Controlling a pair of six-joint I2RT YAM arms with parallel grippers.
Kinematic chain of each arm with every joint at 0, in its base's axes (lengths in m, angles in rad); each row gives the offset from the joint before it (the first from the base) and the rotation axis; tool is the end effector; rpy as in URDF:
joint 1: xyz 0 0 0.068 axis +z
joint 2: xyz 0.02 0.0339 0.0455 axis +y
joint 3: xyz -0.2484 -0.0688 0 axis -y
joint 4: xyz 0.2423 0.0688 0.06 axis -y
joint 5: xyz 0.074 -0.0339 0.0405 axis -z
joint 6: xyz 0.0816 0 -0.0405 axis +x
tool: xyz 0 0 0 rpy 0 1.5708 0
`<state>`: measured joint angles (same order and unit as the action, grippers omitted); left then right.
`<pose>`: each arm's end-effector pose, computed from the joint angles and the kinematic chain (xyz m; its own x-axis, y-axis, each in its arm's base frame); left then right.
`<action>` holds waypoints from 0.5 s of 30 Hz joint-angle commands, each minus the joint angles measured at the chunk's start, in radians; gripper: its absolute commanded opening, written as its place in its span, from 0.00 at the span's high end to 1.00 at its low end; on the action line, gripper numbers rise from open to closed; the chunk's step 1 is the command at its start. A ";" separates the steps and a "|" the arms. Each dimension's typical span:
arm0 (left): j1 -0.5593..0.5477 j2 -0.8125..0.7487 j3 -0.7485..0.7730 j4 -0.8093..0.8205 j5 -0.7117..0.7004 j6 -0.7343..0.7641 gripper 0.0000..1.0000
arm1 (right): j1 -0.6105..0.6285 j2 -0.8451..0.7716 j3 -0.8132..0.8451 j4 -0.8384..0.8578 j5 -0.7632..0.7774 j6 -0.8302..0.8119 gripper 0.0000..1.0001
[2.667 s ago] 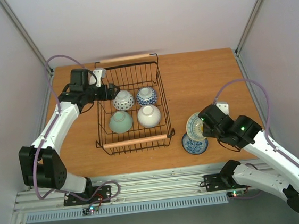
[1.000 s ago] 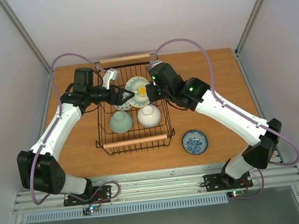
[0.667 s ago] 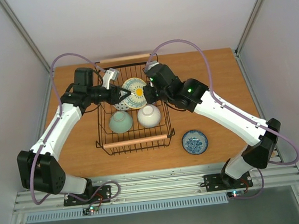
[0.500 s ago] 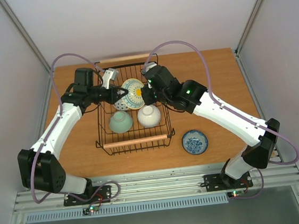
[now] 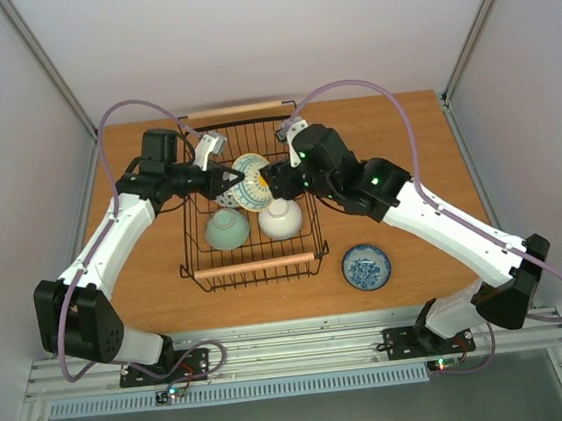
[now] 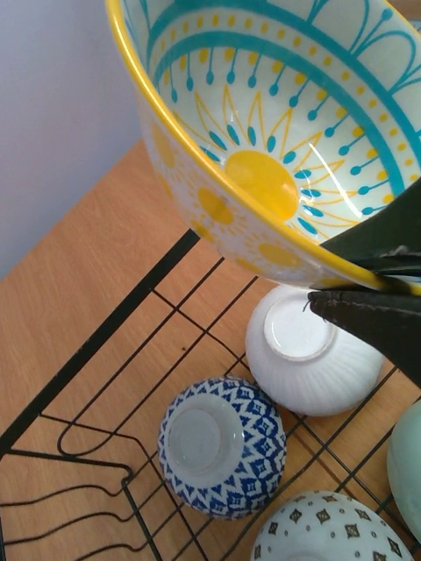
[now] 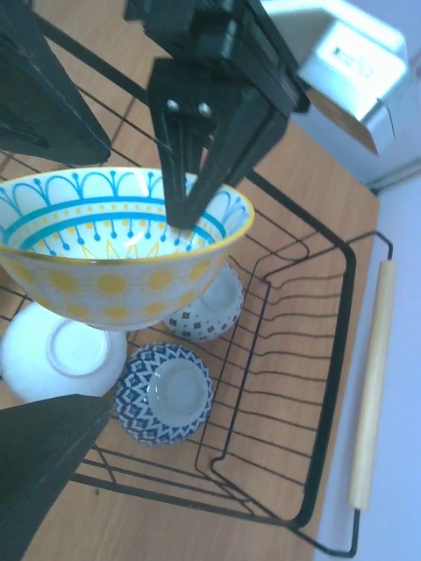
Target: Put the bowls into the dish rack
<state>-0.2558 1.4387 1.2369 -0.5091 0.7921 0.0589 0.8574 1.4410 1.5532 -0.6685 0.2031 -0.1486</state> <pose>0.3106 -0.1413 0.2843 -0.5890 0.1968 -0.7838 0.7355 0.5324 -0.4191 0.2432 0.2559 0.3653 -0.2487 -0.5090 -0.8241 -0.6727 0.7029 -0.2311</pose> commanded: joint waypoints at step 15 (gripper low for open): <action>0.064 0.016 -0.002 0.088 0.457 -0.036 1.00 | -0.114 -0.184 -0.327 0.293 -0.453 0.113 0.11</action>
<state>-0.2230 1.4445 1.2354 -0.5098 1.0367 0.0788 0.7494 1.2842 1.2552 -0.4374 -0.1715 -0.0704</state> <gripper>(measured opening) 0.043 0.891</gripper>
